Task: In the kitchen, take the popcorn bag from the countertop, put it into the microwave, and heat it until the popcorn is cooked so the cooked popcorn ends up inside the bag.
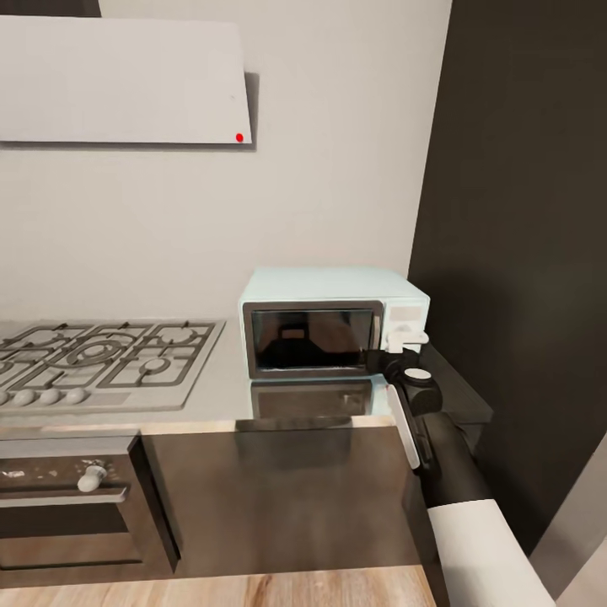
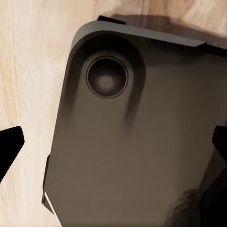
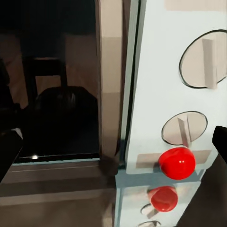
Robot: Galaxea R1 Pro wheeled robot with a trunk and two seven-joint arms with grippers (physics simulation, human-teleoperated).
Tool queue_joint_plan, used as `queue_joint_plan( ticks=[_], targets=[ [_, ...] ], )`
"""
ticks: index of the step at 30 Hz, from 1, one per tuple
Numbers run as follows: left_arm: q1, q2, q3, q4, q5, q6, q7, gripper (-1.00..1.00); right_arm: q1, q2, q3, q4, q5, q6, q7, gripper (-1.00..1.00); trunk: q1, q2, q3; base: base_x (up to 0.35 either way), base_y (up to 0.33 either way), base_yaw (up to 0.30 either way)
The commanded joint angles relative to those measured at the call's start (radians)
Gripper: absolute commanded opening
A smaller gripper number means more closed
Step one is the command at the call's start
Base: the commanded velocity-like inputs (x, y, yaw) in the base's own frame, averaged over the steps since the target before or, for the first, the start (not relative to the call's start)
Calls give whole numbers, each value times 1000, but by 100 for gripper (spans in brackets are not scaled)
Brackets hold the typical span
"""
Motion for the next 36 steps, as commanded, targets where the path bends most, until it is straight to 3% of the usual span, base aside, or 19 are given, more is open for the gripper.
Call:
queue_joint_plan(
  ticks=[1, 36],
  targets=[
    [0, 0, 1, -1, 4, -2, 2, 100, 0, 0, 1, -1, 6, 7, -1, 100, 0, 0, -1, 118, 0, 0],
    [0, 0, 1, -1, 2, -3, 2, 100, -1, 2, 1, 3, 15, 7, -5, 100, 0, 0, -1, 68, 0, 0]
  ],
)
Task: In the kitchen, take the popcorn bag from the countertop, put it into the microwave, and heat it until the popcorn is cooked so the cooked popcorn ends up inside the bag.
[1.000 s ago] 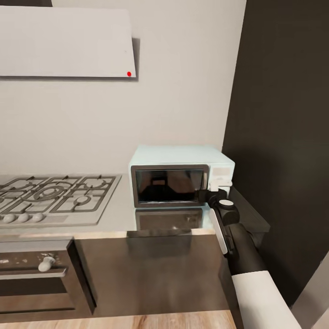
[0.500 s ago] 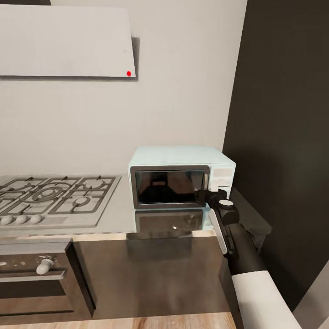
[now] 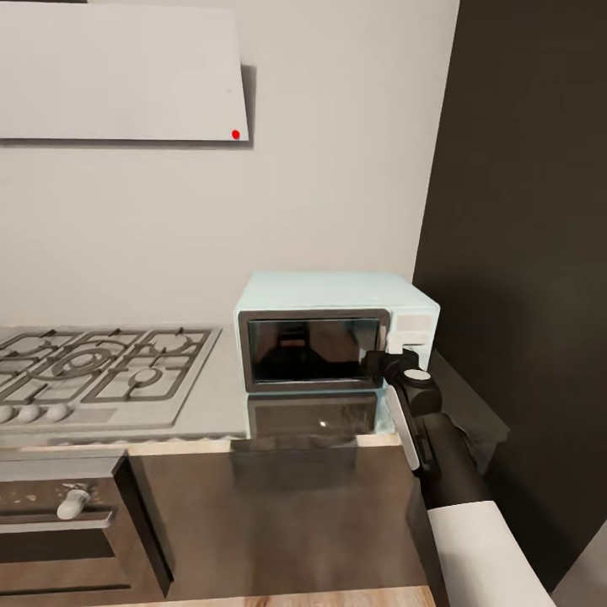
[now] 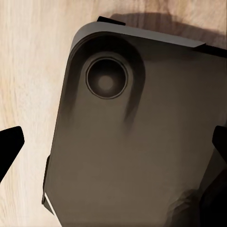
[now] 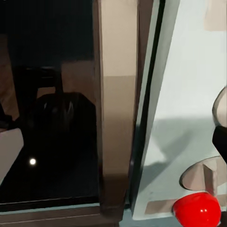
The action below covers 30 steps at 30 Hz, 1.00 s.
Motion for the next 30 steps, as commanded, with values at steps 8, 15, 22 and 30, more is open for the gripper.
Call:
queue_joint_plan(
  ticks=[8, 15, 22, 30],
  targets=[
    [0, 0, 1, -1, 4, -2, 2, 100, -5, 0, 1, 6, 14, 5, 2, 100, 0, 0, -1, 51, 0, 0],
    [0, 0, 1, -1, 4, -1, 2, 100, -5, -1, 1, 6, 13, 5, 2, 100, 0, 0, -1, 1, 0, 0],
    [0, 0, 1, -1, 4, -2, 2, 100, -5, 0, 1, 5, 17, 5, 3, -100, 0, 0, -1, 0, 0, 0],
    [0, 0, 1, -1, 4, -2, 2, 100, -5, -1, 1, 6, 13, 5, 3, -100, 0, 0, -1, 0, 0, 0]
  ],
)
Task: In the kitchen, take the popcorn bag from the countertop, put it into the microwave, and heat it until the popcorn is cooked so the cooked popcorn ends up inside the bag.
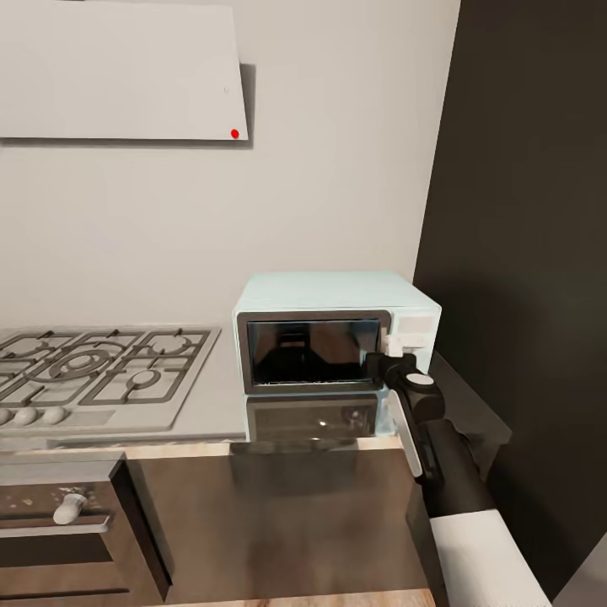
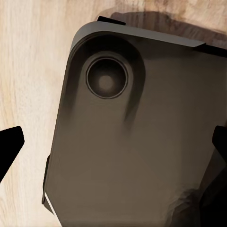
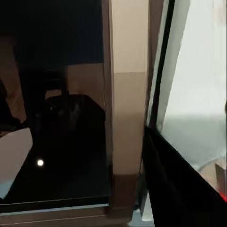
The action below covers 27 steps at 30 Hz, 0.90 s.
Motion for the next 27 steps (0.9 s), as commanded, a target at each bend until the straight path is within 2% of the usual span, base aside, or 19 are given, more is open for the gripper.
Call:
queue_joint_plan(
  ticks=[1, 21, 27],
  targets=[
    [0, 0, 1, -1, 4, -2, 2, 100, -33, -1, -3, 42, 40, 6, -6, -100, 0, 0, -1, 0, 0, 0],
    [0, 0, 1, -1, 4, -2, 2, 100, -32, -4, -3, 41, 45, 20, 8, -100, 0, 0, -1, 0, 0, 0],
    [0, -2, 3, -1, 4, -3, 2, 100, -32, -4, -2, 41, 42, 8, 5, -100, 0, 0, -1, -284, 0, 0]
  ],
)
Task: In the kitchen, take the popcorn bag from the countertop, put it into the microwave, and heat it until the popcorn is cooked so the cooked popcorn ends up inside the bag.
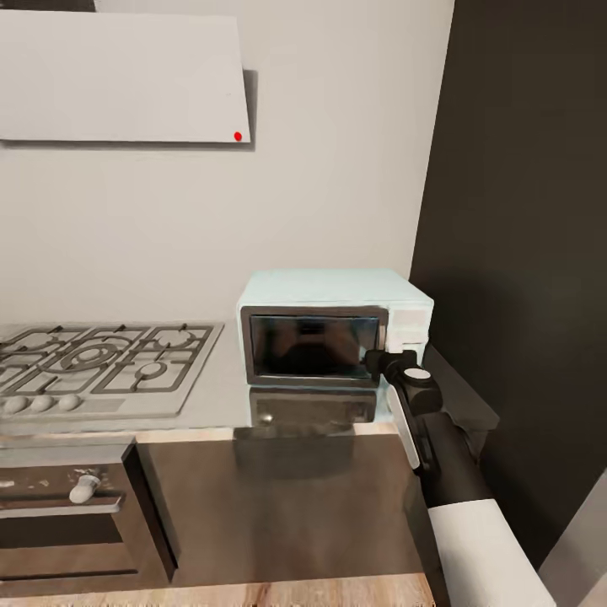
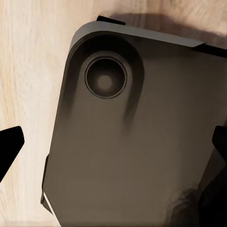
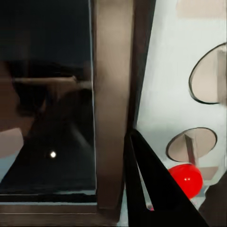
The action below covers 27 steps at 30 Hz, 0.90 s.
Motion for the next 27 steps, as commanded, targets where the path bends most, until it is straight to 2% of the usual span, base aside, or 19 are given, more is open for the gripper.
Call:
queue_joint_plan(
  ticks=[1, 6, 17, 27],
  targets=[
    [0, 0, 2, -1, 4, -2, 2, 100, 0, 0, 0, 2, 6, 7, 3, -100, 0, 0, -1, -210, 0, 0],
    [1, 1, 2, -1, 4, -1, 2, 100, 0, 0, 0, 3, 3, 5, 1, -100, 0, 0, -1, -154, 0, 0],
    [0, 0, 2, -1, 4, -1, 2, 100, 0, 0, 0, 3, 7, 5, -1, -100, 0, 0, -1, -15, 0, 0],
    [1, -2, 0, -1, 3, -2, 2, 100, 0, 1, 0, 3, 9, 5, -1, -100, 0, 0, -1, -97, 0, 0]
  ],
)
